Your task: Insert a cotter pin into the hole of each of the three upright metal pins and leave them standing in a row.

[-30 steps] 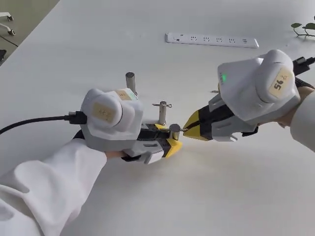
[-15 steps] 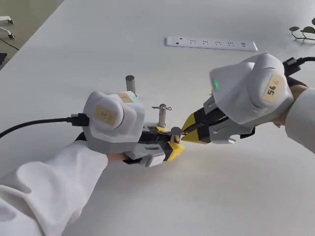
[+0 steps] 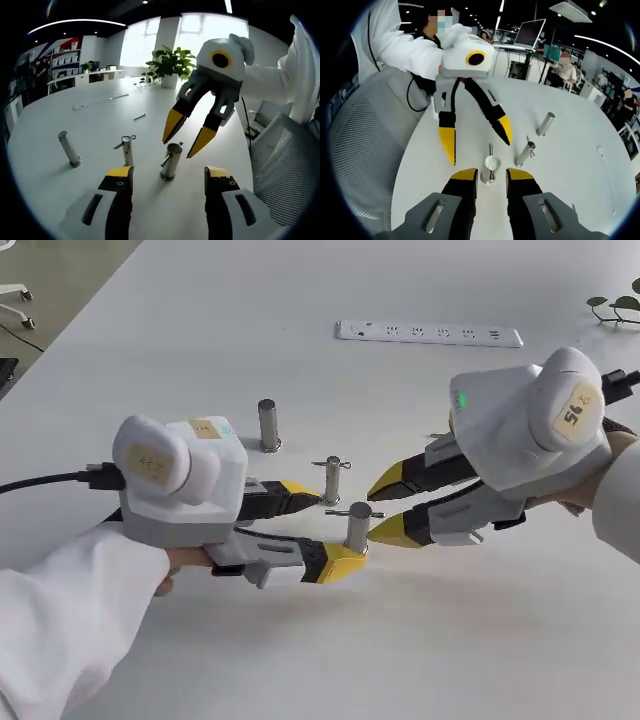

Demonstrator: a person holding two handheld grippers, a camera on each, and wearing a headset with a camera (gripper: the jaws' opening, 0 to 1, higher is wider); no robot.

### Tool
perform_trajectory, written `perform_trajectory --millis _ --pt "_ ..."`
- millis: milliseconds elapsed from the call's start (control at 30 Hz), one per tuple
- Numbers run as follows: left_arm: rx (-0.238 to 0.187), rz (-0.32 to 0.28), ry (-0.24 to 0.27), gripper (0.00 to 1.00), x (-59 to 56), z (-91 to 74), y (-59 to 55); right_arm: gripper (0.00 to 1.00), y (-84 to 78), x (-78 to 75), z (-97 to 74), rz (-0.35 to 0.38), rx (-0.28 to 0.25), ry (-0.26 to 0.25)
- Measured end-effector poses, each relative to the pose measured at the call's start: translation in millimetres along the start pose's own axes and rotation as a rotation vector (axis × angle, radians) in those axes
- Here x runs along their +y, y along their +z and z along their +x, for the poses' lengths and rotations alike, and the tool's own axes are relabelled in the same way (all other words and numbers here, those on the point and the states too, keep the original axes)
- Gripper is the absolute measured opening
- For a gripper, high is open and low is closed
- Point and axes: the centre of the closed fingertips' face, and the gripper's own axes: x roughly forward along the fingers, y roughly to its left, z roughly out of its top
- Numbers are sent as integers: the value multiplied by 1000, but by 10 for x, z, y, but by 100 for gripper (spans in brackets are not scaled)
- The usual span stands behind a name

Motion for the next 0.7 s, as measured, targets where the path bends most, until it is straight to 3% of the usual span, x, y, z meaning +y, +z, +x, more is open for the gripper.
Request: perform_trajectory --millis 200,367,567,700 --pt "-12 -12 -10 76 -22 -187 -13 19 29 12 44 50 -31 -1" --pt "-24 -39 -39 82 -81 -293 -27 19 20 39 97 67 -36 7" --pt "3 -47 -64 99 -129 -407 -99 17 38 52 140 87 -44 8" --pt "28 -44 -61 99 -128 -482 -167 18 37 38 153 101 -49 2"
